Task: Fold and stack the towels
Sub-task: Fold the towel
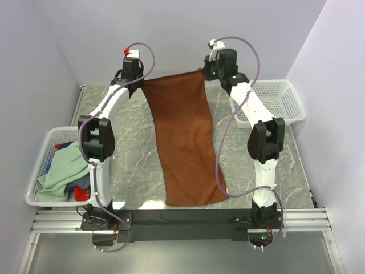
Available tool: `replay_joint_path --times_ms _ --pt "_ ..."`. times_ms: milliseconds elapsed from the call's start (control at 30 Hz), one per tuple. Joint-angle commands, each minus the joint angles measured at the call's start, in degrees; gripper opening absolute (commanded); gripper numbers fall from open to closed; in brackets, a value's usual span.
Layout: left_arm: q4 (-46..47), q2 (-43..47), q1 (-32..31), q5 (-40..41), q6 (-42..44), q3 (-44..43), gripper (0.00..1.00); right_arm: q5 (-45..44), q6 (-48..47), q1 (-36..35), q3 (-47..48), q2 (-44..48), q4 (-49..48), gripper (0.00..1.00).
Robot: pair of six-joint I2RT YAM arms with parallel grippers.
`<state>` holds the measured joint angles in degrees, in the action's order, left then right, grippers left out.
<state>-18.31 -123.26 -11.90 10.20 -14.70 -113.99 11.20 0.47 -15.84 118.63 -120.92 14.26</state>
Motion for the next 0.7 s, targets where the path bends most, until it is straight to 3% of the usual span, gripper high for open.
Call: replay_joint_path --times_ms 0,300,667 --pt "5.99 3.38 2.05 2.64 -1.29 0.08 0.0 -0.21 1.2 0.54 4.34 1.05 -5.82 0.0" --pt "8.64 -0.31 2.76 -1.05 -2.09 2.2 0.0 0.48 0.67 0.54 -2.61 -1.59 -12.41 0.0" --pt "9.87 7.77 2.76 -7.56 -6.3 11.59 0.0 0.31 0.06 0.98 -14.9 5.78 -14.17 0.0"
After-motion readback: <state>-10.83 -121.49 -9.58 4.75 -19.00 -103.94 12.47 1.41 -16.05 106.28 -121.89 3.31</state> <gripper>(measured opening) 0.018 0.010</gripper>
